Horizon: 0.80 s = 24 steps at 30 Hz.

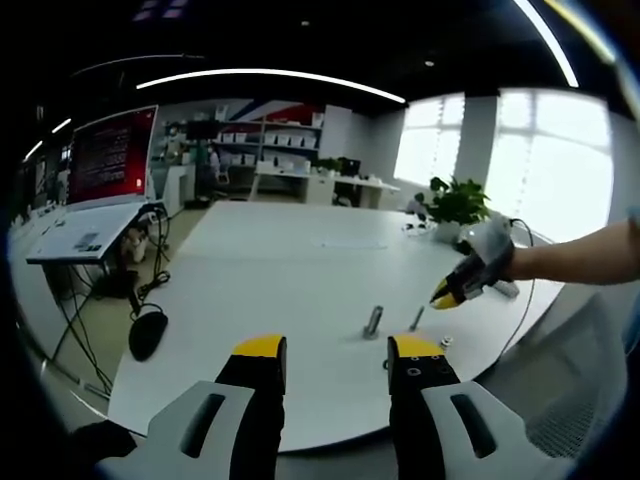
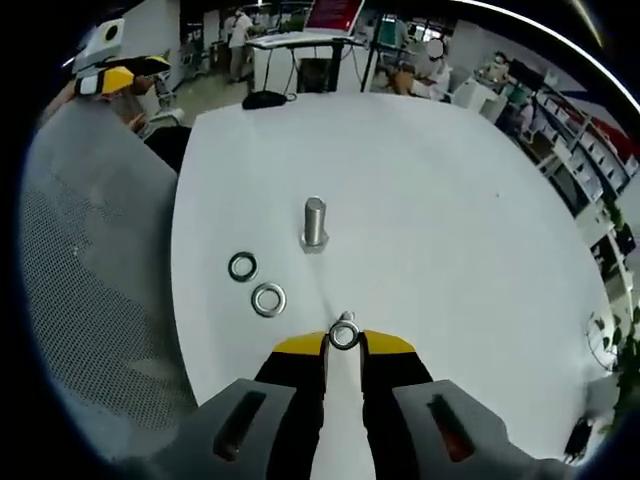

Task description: Place the washer onto the threaded stud by aligning its center hole with the stud, sliding it down to the base, and recovering from edge contact or off-axis alignment until the washer reaches the visible bottom stop.

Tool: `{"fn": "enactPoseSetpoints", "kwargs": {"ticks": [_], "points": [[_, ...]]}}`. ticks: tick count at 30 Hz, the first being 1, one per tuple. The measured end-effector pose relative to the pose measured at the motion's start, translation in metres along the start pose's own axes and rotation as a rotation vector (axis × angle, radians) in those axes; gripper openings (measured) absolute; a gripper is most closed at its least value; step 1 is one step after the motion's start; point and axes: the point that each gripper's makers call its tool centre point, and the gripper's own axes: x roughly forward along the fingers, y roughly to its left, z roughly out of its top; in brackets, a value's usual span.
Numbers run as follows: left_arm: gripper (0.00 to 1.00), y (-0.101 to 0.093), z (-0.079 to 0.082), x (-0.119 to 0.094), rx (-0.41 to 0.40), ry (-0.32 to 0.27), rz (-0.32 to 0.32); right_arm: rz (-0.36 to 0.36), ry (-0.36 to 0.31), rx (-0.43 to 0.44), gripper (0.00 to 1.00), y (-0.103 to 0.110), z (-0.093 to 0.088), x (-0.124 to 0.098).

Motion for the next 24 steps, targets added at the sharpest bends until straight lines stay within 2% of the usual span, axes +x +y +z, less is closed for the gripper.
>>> {"fn": "enactPoseSetpoints", "kwargs": {"ticks": [16, 24], "points": [[0.38, 0.002, -0.001, 0.0, -0.004, 0.005, 0.015, 0.016, 0.008, 0.029, 0.13, -0.002, 0.006, 0.011], [0.39, 0.003, -0.001, -0.001, -0.012, 0.0, 0.02, 0.019, 0.027, 0.034, 0.13, -0.001, 0.001, 0.016]]}}
